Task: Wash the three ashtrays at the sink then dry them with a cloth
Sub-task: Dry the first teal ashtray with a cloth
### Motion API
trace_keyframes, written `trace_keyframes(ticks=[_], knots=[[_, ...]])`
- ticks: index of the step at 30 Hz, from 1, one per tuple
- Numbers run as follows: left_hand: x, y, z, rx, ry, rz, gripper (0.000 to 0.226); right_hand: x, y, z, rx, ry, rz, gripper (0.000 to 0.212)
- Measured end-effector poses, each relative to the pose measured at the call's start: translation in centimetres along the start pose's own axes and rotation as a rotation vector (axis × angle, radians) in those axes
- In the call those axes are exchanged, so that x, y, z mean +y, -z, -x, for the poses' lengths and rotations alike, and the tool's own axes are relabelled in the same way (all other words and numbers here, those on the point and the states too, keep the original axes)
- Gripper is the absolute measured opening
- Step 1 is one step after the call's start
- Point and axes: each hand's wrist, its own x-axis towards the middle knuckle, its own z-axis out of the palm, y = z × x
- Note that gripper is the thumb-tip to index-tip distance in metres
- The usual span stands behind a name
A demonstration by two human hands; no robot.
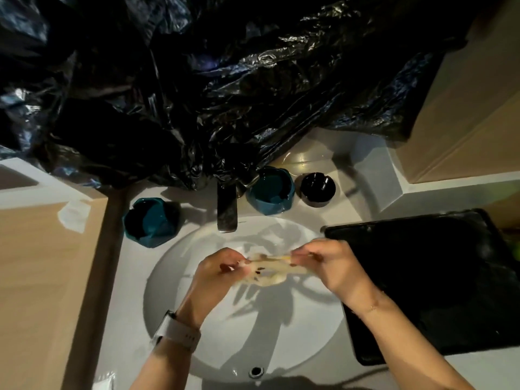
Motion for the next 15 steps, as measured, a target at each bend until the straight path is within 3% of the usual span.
trace_keyframes(ticks=[4, 7, 9, 11, 13, 15], knots=[[-1.5, 0.8, 1.3, -0.1, -0.08, -0.195, 0.025, -1.6, 0.4, -0.2, -0.108, 0.14, 0.289, 0.015], [-2.0, 1.5, 2.2, -0.065, -0.199, -0.348, 0.025, -3.4, -0.5, 0.2, -0.154, 0.255, 0.484, 0.021], [-2.1, 2.1, 2.5, -0.065, -0.28, -0.394, 0.049, -5.1, -1.8, 0.5, -0.195, 0.327, 0.521, 0.023], [-1.3, 2.2, 2.7, -0.165, -0.305, -0.297, 0.07, -6.6, -3.2, 0.5, -0.249, 0.316, 0.546, 0.022], [0.1, 1.7, 3.1, -0.239, -0.321, -0.198, 0.063, -8.0, -4.4, 0.3, -0.29, 0.283, 0.571, 0.019], [0.9, 1.1, 3.2, -0.254, -0.302, -0.104, 0.039, -9.2, -5.0, 0.3, -0.269, 0.272, 0.561, 0.019]])
